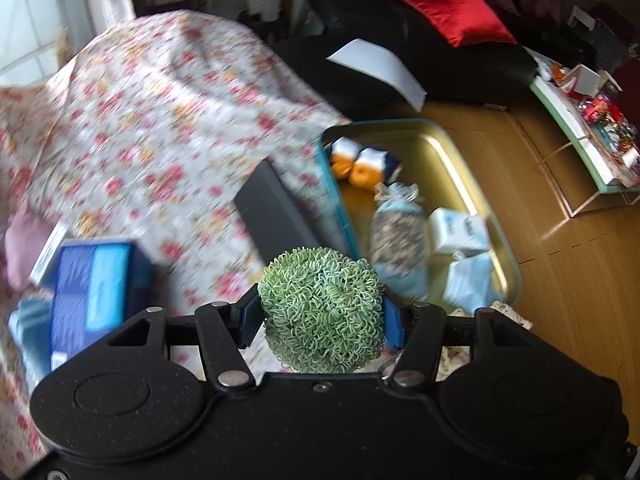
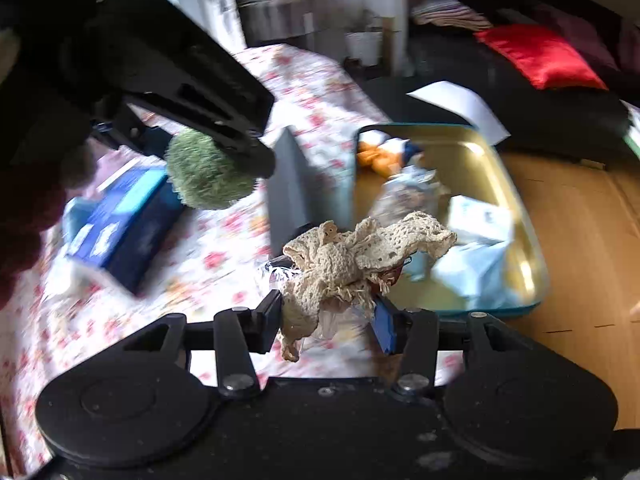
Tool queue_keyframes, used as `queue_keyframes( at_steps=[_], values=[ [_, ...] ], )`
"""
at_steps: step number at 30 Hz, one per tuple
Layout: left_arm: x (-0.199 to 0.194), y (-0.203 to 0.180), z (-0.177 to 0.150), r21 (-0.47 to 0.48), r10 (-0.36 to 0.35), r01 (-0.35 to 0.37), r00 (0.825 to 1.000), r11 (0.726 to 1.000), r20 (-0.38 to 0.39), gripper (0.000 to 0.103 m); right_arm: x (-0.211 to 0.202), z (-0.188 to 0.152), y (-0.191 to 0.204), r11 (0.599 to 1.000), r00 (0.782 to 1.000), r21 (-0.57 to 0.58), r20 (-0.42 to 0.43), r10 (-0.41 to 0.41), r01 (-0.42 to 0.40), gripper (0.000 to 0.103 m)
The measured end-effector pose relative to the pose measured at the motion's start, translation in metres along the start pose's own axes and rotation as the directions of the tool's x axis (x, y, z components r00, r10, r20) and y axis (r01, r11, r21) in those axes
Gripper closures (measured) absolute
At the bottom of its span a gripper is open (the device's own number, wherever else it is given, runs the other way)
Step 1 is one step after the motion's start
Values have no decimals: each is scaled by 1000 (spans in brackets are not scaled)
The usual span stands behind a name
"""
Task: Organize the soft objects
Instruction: 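Lift the lace doily with the right tool while the left tool lifts the green ball, then release the lace doily into the tray with the right tool while the left tool drops the ball in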
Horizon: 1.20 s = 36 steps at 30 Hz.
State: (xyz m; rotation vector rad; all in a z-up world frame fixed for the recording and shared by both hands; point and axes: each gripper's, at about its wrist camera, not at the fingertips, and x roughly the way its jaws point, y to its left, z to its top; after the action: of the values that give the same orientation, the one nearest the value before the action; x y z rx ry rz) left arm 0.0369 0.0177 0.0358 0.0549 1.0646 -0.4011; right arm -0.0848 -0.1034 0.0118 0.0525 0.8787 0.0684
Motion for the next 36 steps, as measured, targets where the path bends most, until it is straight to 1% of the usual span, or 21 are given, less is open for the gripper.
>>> queue_keyframes(
  at_steps=[5, 11, 16, 19, 25, 28, 29, 30, 31, 32, 34, 36],
  values=[
    [15, -24, 29, 17, -20, 20, 1000, 1000, 7, 48, 9, 15, -33, 997, 998, 55, 23, -60, 59, 56],
    [48, -44, 65, 8, -47, 48, 999, 999, -13, 48, 21, 27, -63, 989, 996, 119, 22, -88, 85, 56],
    [76, -61, 92, 12, -53, 54, 998, 998, -38, 48, 38, 35, -82, 983, 997, 165, 5, -76, 74, 56],
    [91, -71, 106, 24, -50, 51, 998, 998, -46, 48, 47, 38, -87, 984, 998, 171, 4, -59, 57, 56],
    [119, -90, 127, 62, -37, 41, 997, 997, -69, 48, 67, 31, -87, 991, 999, 134, 32, -12, 8, 55],
    [132, -99, 132, 85, -34, 41, 996, 996, -79, 46, 77, 26, -86, 994, 1000, 111, 12, -8, 7, 54],
    [136, -101, 134, 94, -32, 40, 996, 995, -83, 40, 80, 25, -87, 994, 1000, 106, 6, -16, 15, 50],
    [140, -104, 134, 103, -31, 39, 996, 994, -82, 34, 82, 23, -88, 994, 999, 102, 5, -34, 33, 45],
    [143, -106, 133, 109, -29, 38, 996, 993, -80, 32, 85, 22, -88, 994, 998, 93, 10, -60, 59, 34],
    [146, -107, 133, 115, -27, 36, 997, 993, -79, 31, 86, 21, -87, 993, 996, 74, 19, -91, 90, 32],
    [152, -109, 132, 123, -24, 35, 996, 992, -84, 30, 87, 20, -85, 990, 989, 37, 45, -141, 140, 31],
    [156, -109, 132, 116, -30, 42, 995, 992, -97, 30, 87, 22, -84, 989, 987, 25, 62, -147, 145, 30]
  ],
)
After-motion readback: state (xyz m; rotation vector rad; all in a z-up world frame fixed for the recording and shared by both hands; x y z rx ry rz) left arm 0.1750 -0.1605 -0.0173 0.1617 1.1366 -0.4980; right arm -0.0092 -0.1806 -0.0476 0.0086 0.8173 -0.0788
